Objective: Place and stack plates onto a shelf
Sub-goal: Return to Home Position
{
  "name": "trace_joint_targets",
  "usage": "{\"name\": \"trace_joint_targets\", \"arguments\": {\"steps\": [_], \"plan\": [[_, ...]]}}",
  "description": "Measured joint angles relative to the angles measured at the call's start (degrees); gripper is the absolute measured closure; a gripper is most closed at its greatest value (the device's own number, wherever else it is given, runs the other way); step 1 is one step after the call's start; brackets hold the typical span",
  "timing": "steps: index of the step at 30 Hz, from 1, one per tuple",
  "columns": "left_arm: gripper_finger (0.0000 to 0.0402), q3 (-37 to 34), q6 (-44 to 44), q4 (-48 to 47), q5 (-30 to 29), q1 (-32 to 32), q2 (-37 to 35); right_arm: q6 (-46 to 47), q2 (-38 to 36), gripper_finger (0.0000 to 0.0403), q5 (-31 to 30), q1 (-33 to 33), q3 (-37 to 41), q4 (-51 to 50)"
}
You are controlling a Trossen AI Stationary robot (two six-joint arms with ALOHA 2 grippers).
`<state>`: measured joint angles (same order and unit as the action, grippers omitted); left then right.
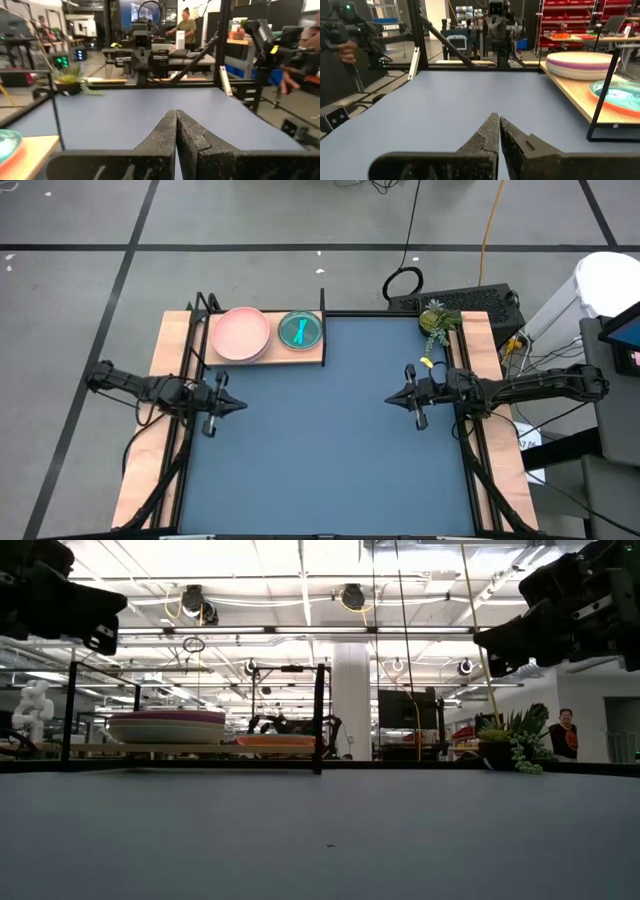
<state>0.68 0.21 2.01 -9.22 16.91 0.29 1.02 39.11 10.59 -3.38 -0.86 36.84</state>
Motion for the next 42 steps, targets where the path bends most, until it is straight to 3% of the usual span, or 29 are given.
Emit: {"name": "trace_joint_targets", "arguments": {"steps": [9, 18, 29, 34, 42], "plan": [[0.0399, -0.03, 3.05, -0.62, 4.47, -6.86, -0.08, 0.00, -1.27, 0.0403, -0.09, -0.07, 0.00, -0.32], [0.0399, -0.03, 2.93, -0.75, 4.60, -11.85, -0.08, -0.25, -4.73, 0.0403, 0.03, -1.79, 0.01, -4.23], [0.0399, -0.03, 2.77, -0.88, 4.73, -12.55, -0.08, 1.32, -16.57, 0.0403, -0.12, -2.64, 0.00, -15.19], [0.0399, -0.03, 2.77, -0.92, 4.75, -12.55, -0.08, 2.66, -21.11, 0.0403, -3.21, -2.06, 0.02, -19.34], [0.0399, -0.03, 2.77, -0.97, 4.82, -12.55, -0.08, 2.82, -26.83, 0.0403, -3.54, 0.88, 0.02, -20.66]]}}
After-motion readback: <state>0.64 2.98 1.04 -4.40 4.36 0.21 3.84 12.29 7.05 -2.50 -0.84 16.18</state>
